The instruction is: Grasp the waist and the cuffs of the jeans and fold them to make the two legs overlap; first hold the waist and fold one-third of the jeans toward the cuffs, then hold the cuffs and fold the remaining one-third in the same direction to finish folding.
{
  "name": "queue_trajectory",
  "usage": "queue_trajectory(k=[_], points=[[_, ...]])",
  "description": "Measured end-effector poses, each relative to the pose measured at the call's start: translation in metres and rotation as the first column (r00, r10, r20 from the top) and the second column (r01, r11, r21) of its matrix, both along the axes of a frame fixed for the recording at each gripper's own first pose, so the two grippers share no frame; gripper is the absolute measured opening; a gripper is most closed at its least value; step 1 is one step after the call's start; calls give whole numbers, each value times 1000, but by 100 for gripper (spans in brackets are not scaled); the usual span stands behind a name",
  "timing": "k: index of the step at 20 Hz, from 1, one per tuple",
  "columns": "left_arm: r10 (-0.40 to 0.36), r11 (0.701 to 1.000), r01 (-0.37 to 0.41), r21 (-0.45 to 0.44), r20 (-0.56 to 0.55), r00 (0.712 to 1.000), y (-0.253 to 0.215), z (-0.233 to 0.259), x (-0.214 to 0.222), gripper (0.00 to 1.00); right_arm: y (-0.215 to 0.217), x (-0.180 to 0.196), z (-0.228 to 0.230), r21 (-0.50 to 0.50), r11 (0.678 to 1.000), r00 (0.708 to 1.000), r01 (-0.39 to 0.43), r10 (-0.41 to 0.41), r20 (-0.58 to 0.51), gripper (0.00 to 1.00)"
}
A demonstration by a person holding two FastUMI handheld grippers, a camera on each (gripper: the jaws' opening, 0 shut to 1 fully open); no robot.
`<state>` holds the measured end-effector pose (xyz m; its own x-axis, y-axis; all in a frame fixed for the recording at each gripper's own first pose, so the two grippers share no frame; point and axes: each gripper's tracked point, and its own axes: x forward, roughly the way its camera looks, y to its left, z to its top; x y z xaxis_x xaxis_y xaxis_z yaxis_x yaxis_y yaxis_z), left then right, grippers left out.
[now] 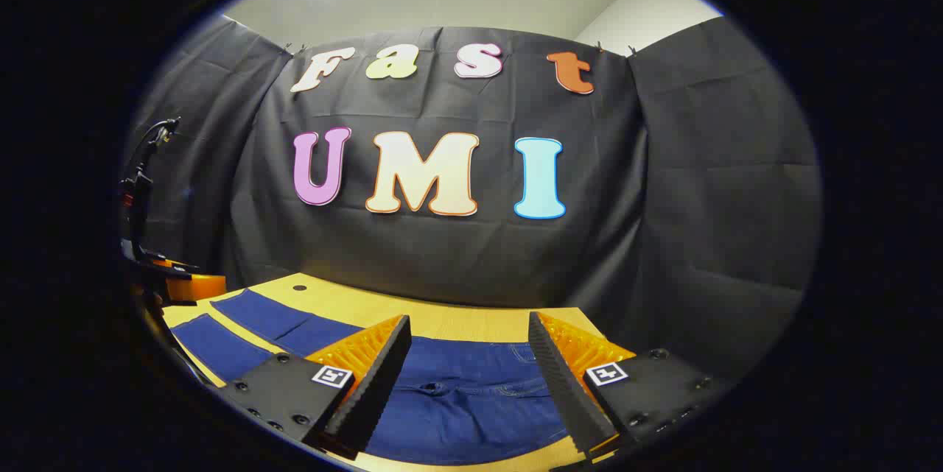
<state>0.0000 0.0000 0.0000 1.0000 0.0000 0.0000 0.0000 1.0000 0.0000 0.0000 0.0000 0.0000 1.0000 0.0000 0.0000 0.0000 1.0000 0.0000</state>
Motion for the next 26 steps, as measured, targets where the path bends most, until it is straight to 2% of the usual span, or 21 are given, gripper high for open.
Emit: queue_trajectory(k=[8,12,15,21,26], points=[[30,999,-31,-39,-27,999,14,-17,5,96,-4,20,-24,0,998,996,-68,68,-55,100],[29,999,-27,23,-66,997,40,-30,0,94,-2,27,-26,-13,997,994,-71,70,-79,99],[-1,996,10,86,-99,995,55,-36,7,96,3,33,-26,-17,999,995,-48,46,-85,99],[-83,985,108,138,-176,981,79,-47,20,96,25,32,-19,1,1000,996,16,-16,-93,99],[-195,958,240,156,-261,946,90,-73,21,94,48,24,-19,2,999,995,37,-37,-98,99]])
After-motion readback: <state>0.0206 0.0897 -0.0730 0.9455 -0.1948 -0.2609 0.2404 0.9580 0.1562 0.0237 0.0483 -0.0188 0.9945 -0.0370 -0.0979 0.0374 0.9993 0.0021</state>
